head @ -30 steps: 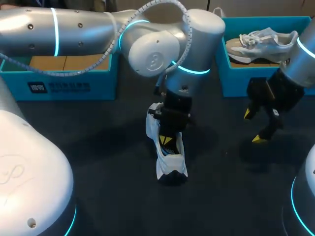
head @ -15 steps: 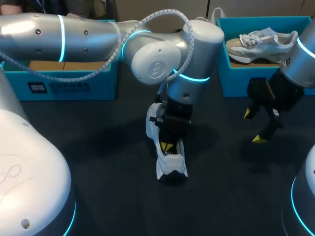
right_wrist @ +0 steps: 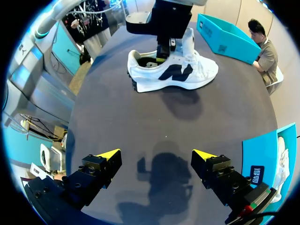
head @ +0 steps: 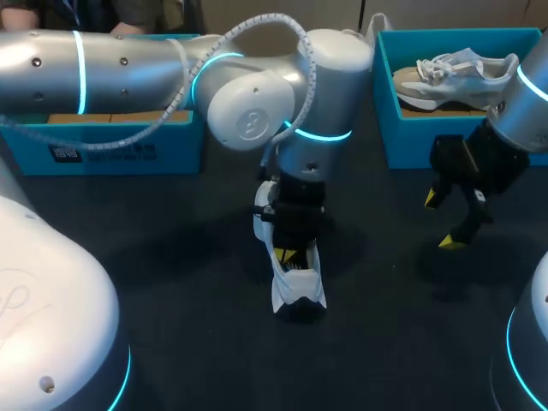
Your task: Take the shoe out of the shoebox, open the shoe tongue, remove and reinsert the insole, then place the shoe into the shoebox
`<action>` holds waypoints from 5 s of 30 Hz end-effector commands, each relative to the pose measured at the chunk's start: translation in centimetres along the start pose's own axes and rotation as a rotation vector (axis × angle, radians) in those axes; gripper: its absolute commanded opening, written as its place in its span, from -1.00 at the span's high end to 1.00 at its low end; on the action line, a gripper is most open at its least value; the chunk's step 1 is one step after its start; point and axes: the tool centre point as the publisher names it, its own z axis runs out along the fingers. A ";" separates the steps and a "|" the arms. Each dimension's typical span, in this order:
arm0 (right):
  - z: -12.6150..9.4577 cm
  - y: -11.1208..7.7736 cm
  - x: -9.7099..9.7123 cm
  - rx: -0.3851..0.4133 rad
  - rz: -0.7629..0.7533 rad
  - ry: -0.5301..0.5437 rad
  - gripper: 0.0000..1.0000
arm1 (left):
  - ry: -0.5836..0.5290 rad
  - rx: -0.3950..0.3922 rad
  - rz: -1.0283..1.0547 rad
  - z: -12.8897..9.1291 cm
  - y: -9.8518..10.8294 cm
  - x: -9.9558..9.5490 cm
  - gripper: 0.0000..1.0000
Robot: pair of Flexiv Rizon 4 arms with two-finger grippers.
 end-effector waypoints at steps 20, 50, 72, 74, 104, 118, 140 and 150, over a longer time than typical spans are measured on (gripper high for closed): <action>0.0 0.0 0.1 0.003 0.001 -0.002 -1.00 | -0.079 0.021 0.020 -2.2 0.2 0.2 1.00; 0.0 0.0 0.1 0.003 0.001 -0.002 -1.00 | -0.020 -0.059 0.015 1.3 1.2 -0.4 1.00; 0.0 0.0 0.1 0.003 0.001 -0.002 -1.00 | -0.123 -0.130 -0.026 -0.5 0.3 -0.3 1.00; 0.0 0.0 0.1 0.003 0.001 -0.002 -1.00 | -0.082 -0.155 -0.027 -0.5 0.2 -0.6 1.00; 0.0 0.0 0.1 0.003 0.001 -0.002 -1.00 | -0.242 -0.082 -0.136 1.4 0.5 -0.8 1.00; 0.0 0.0 0.1 0.003 0.001 -0.002 -1.00 | -0.046 -0.231 -0.074 -2.2 0.4 -0.7 1.00; 0.0 0.0 0.1 0.003 0.001 -0.002 -1.00 | 0.076 -0.184 -0.131 2.3 1.4 1.6 1.00; 0.0 0.0 0.1 0.003 0.001 -0.002 -1.00 | -0.067 -0.125 -0.172 3.7 1.9 1.2 1.00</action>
